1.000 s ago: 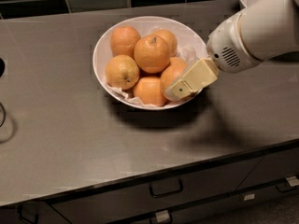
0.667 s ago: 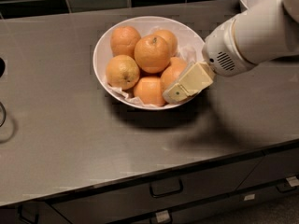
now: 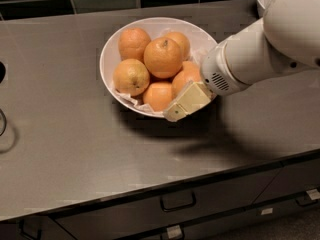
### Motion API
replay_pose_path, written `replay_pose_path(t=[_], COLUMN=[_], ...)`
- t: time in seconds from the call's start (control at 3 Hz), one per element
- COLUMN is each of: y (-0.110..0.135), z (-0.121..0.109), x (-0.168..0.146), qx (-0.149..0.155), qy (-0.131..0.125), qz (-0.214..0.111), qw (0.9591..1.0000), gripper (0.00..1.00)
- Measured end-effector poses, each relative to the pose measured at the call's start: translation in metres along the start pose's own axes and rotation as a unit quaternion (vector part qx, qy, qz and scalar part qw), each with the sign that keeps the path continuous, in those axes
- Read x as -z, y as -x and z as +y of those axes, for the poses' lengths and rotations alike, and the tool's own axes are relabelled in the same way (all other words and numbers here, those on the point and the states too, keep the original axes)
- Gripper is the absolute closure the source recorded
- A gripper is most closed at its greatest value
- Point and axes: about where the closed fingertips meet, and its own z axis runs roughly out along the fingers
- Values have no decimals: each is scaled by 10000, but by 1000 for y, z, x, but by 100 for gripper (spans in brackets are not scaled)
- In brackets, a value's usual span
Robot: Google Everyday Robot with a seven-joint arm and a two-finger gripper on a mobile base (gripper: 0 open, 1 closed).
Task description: Pick orange from white bowl
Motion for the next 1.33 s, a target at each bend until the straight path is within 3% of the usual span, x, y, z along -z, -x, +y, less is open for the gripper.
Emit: replay_pose_path(t=[0.33,0.67,1.33], y=[-3,-3,-3], z=[1,1,1], x=[-6,-6,-6], qx=[-6,-6,-6], qy=[20,20,20], qz=[48,48,48], qw=[10000,10000,10000], gripper=[0,19,65])
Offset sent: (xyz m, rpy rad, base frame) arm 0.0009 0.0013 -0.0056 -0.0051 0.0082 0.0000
